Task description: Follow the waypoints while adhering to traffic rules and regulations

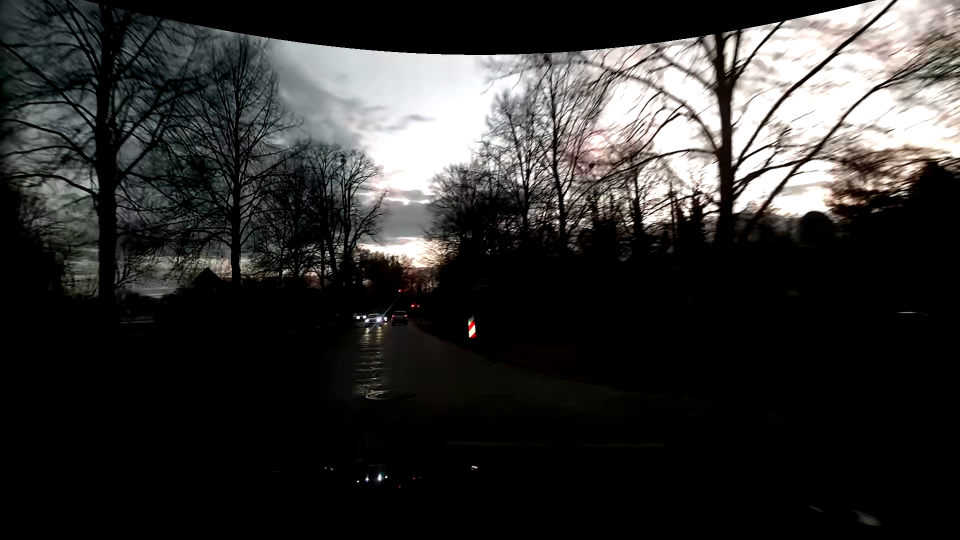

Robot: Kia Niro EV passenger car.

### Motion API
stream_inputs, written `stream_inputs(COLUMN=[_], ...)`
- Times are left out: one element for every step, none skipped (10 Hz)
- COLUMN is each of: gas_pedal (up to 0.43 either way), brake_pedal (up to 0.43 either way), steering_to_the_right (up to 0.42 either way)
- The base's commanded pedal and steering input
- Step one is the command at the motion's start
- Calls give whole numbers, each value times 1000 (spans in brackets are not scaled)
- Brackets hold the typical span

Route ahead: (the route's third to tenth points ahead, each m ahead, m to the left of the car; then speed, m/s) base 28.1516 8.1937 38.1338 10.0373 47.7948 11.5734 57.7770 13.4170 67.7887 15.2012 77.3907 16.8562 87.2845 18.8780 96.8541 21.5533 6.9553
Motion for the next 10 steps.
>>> stream_inputs(gas_pedal=[59, 59, 59, 59, 59, 59, 59, 59, 59, 59], brake_pedal=[0, 0, 0, 0, 0, 0, 0, 0, 0, 0], steering_to_the_right=[-110, -110, -108, -107, -106, -106, -104, -102, -99, -94])
